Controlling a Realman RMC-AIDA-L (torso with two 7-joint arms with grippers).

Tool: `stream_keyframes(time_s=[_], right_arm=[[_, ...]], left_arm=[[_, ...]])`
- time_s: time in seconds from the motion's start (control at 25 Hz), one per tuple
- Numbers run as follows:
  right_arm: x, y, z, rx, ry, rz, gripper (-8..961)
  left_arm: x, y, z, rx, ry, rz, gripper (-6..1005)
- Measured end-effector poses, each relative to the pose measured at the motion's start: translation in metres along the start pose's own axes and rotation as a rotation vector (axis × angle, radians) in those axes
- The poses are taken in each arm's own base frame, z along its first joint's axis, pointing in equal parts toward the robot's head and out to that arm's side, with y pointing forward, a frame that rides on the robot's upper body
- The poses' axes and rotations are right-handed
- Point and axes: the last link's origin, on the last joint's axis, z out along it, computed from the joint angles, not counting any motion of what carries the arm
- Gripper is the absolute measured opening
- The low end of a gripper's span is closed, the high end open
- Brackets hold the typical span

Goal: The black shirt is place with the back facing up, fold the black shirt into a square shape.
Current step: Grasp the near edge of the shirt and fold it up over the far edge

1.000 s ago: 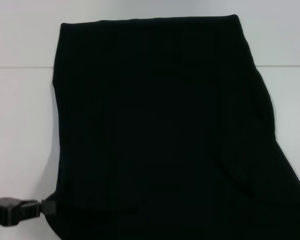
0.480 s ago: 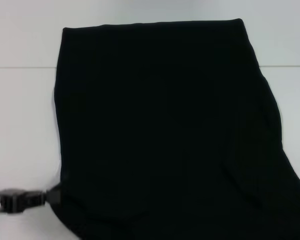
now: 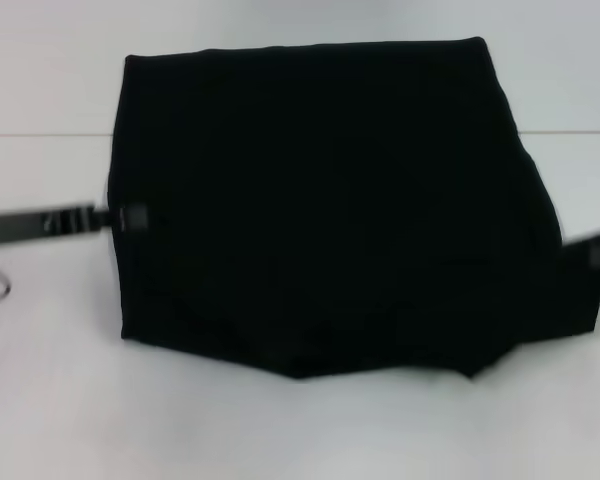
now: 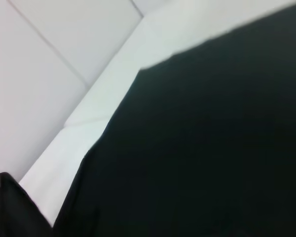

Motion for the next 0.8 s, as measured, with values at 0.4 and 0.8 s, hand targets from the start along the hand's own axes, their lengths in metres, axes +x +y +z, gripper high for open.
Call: stream_keyframes(time_s=[0.4,0.8], right_arm=[[-0.078,0.005,0.087,0.172,-0.071,-0.094,61],[-0.114,0.023,0.148,0.360,-0.111,-0.213,60]], left_arm=[[0.059,-0.026,0.038,0.276,0.177,0.062,105],[0.088,-0.031,0.065,0.438,0.270,0.202,110]])
